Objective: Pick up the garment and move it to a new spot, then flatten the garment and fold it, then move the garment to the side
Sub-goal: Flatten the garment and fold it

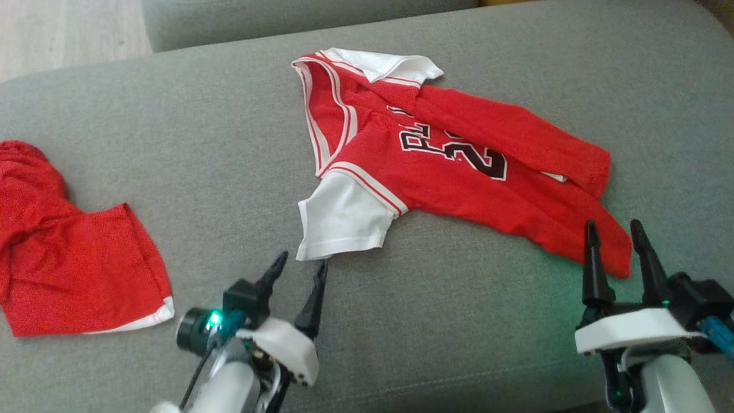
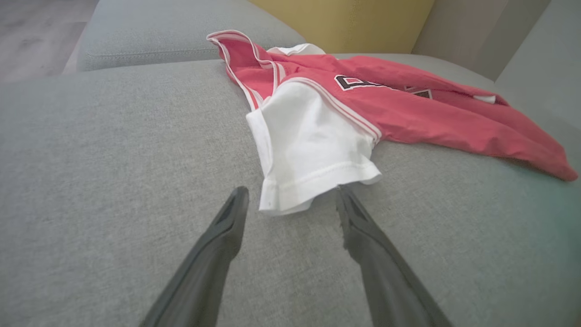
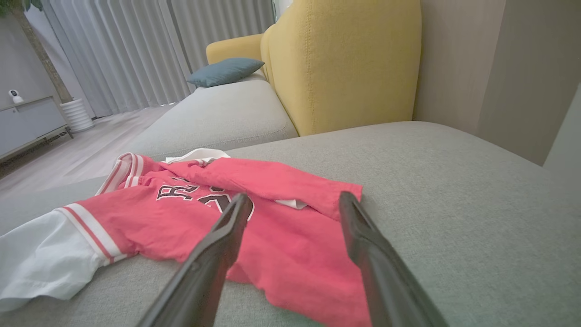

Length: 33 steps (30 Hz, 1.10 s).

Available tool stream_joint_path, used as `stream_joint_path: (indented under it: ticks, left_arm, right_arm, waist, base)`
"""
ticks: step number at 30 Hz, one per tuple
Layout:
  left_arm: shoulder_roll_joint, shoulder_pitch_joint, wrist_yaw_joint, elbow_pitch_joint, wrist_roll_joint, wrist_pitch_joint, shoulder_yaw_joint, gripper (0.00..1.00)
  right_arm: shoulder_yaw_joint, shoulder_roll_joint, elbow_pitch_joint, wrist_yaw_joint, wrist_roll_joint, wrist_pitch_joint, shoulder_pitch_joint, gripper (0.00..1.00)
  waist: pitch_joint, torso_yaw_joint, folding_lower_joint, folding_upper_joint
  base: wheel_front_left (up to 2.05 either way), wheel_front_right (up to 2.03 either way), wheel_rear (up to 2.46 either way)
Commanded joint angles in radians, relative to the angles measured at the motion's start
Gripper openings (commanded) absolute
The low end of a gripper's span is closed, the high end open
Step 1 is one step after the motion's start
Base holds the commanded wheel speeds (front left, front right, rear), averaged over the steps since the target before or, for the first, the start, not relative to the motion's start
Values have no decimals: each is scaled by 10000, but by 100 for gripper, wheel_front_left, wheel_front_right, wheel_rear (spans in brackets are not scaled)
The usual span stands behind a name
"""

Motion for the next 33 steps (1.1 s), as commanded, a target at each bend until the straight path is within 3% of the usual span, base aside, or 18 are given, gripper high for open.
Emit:
stream_joint_path:
  ticks: [1, 19, 20, 21, 22, 33]
  left_arm:
    - [33, -698, 96, -114, -36, -51, 304, 100]
    - [37, -2105, 326, 2078, -125, -51, 424, 100]
    - [37, -2138, 282, 2103, -161, -51, 430, 86]
    - [37, -2172, 248, 2061, -190, -51, 447, 27]
    - [36, -2199, 221, 1953, -216, -51, 478, 0]
    - [35, -1423, 109, -1544, -148, -51, 1515, 0]
  right_arm:
    - [226, -52, -338, 65, 65, -133, -415, 100]
    - [340, -51, -106, 65, 224, -215, -686, 100]
    - [321, -51, -57, 65, 210, -217, -679, 100]
    - [292, -51, 2, 65, 178, -219, -673, 100]
    - [258, -51, 71, 65, 134, -219, -668, 100]
    - [-819, -51, 1252, 65, -299, 265, -781, 100]
  waist:
    - [109, -94, 0, 0]
    - [664, -688, 0, 0]
    - [671, -710, 0, 0]
    - [678, -729, 0, 0]
    - [682, -743, 0, 0]
    - [557, -541, 0, 0]
  base:
    - [0, 0, 0]
    - [0, 0, 0]
    - [0, 0, 0]
    - [0, 0, 0]
    - [0, 0, 0]
    - [0, 0, 0]
